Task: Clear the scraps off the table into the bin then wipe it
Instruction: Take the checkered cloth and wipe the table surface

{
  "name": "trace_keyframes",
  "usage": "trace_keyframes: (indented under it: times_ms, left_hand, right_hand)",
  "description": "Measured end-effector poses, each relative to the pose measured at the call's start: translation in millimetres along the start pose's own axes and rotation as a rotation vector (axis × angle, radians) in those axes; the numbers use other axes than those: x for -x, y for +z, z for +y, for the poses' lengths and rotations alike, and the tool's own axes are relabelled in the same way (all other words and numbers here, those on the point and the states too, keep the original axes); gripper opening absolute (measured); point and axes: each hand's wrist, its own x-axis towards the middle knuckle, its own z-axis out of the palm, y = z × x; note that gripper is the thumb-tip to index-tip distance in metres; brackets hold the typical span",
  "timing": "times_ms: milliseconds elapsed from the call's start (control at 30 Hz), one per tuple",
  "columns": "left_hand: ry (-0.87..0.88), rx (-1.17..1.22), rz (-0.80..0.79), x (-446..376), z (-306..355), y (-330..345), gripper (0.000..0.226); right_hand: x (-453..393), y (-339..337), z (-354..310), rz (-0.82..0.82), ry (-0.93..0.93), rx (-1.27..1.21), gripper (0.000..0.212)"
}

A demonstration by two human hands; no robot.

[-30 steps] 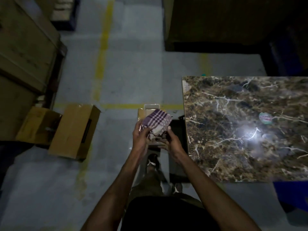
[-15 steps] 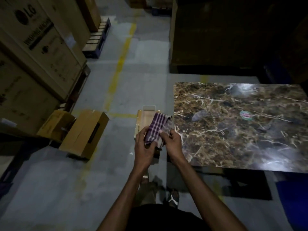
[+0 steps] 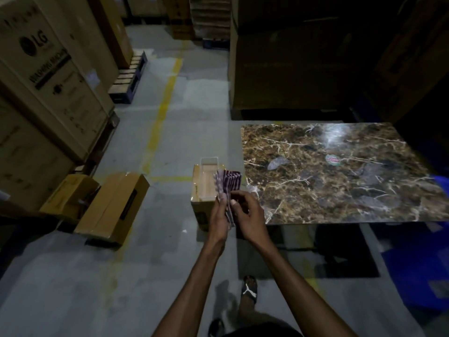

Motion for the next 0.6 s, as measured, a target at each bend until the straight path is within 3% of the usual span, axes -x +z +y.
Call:
trace_keyframes:
  times_ms: [200,367,500,600]
  left_hand:
    - [-0.168,0.199,-0.151,33.9,-20.4,5.1,0.040]
    - [-0.121,0.150,-0.187,51.9,-15.9,26.7,0.048]
    - [0.006,0.071,-0.163,54.3,0.4,44.5,0.035]
    - [0.033,0.066,-0.140,52.6,4.6,65.2,0.034]
  right_hand:
    - [36.0,-28.6,-9.5,0.080,-0.067,0.207,0.013]
    - [36.3,-51.7,-16.2,0.145,-0.058,0.327,0.021]
    - [33.2,-65.1,-23.0,0.135,-0.107,0.392,0.015]
    - [29.0,-80.0,-25.6,0.111,-0.113,0.383,0.022]
